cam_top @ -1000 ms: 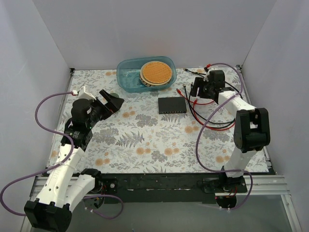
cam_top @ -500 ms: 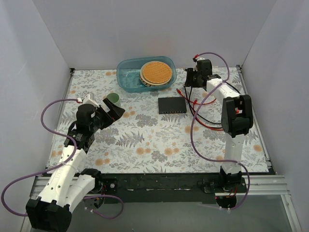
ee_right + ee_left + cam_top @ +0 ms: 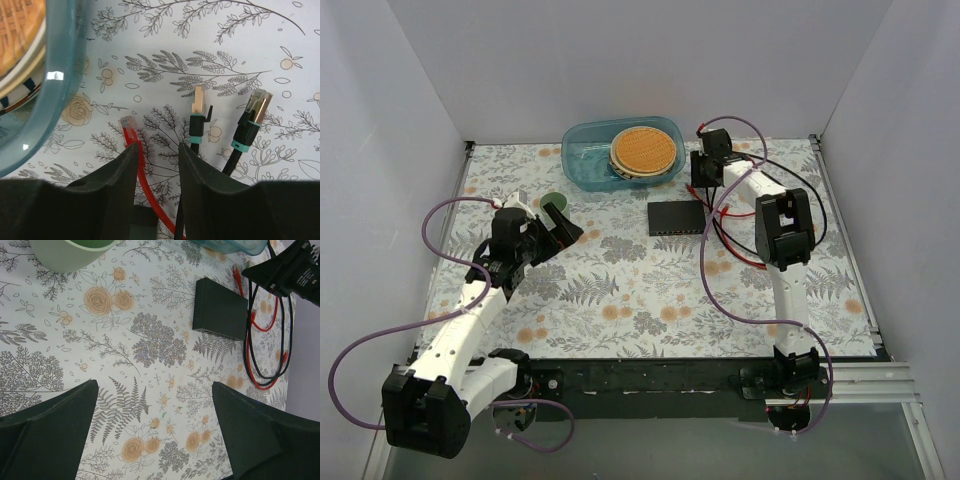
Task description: Insert the plug into the switch port
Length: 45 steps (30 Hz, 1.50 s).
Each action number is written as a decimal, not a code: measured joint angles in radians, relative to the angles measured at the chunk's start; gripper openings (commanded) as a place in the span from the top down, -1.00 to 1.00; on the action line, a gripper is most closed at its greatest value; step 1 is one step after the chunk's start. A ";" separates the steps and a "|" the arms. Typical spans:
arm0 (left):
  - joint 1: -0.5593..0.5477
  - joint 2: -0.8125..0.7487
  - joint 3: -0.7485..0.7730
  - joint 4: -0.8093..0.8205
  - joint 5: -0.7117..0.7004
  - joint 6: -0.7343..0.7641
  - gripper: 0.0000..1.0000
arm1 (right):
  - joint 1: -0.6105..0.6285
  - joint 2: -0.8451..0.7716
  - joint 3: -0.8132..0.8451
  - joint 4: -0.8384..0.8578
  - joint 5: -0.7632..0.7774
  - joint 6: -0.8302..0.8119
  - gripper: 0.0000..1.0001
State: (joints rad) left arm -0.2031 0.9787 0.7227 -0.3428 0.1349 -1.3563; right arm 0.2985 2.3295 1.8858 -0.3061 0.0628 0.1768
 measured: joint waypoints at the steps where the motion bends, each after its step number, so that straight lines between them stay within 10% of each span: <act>1: 0.000 0.000 -0.003 0.006 0.000 0.002 -0.96 | 0.002 0.002 0.000 -0.003 0.010 -0.001 0.12; 23: 0.000 0.000 -0.023 0.012 0.000 0.006 -0.96 | 0.003 -0.194 -0.267 0.146 0.006 -0.025 0.11; 45: 0.000 0.045 -0.029 0.015 0.024 -0.013 -0.97 | -0.010 -0.058 -0.101 0.065 0.135 -0.042 0.14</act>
State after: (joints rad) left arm -0.2031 1.0233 0.6941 -0.3279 0.1589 -1.3697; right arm 0.2890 2.2711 1.7847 -0.2413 0.1974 0.1352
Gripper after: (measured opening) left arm 0.982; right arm 0.435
